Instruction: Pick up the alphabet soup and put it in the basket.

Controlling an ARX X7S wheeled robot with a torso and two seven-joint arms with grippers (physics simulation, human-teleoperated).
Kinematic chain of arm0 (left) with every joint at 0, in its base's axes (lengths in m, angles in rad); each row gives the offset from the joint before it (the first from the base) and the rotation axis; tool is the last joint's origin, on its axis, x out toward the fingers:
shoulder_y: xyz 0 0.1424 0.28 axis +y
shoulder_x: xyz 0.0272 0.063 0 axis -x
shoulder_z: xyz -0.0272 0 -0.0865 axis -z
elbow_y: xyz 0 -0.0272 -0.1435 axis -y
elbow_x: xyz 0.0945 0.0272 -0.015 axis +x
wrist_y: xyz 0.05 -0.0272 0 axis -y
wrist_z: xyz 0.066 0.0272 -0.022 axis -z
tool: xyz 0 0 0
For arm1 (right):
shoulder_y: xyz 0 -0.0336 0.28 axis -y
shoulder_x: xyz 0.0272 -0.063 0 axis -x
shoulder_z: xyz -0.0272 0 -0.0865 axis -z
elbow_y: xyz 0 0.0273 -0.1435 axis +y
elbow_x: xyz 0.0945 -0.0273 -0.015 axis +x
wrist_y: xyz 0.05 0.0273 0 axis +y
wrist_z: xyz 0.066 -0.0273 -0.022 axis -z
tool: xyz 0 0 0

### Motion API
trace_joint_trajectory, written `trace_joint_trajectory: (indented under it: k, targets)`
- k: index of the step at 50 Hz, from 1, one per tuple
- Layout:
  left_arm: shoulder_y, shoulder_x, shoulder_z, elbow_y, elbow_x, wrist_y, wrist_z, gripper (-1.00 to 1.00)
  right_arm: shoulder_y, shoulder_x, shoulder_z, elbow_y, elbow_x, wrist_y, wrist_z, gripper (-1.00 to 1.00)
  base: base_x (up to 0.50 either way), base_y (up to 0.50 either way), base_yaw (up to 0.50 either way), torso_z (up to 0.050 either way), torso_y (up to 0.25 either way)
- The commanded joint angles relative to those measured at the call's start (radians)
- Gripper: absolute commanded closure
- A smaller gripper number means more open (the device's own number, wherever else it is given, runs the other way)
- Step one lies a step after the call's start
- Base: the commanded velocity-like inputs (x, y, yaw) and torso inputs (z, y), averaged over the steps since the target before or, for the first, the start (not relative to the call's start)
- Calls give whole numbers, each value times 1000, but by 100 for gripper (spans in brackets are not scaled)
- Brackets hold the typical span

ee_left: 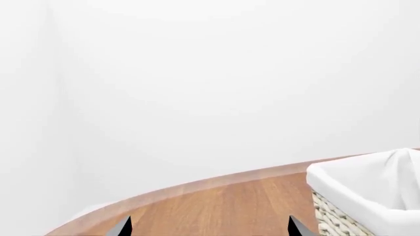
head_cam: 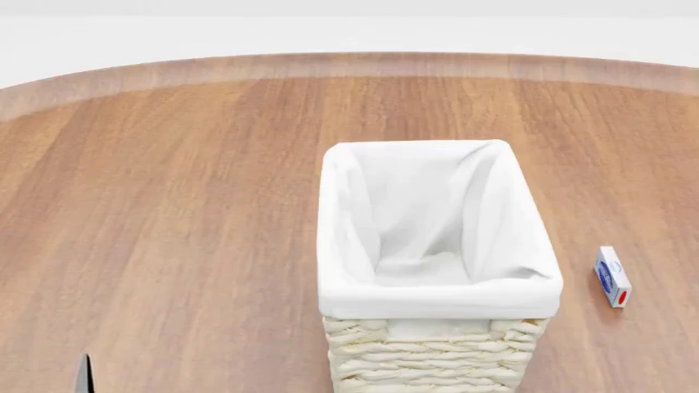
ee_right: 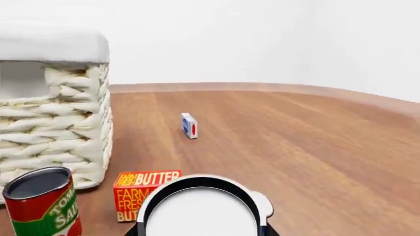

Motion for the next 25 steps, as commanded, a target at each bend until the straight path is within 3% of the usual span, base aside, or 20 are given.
trace_joint_trajectory:
  k: [1,14,25]
  targets:
    - [-2,-5,1,-2,-8,0,-4,-100,-164,30,-101,-921,147,453,232,100,0,0,0,0,0]
    - [-1,-11,0,1,-17,2,-8,-100,-158,200,6,-1357,285,769,428,100,0,0,0,0,1]
    - [-2,-15,3,-6,-20,6,-13,-100,-68,273,-53,-1405,316,906,499,100,0,0,0,0,0]
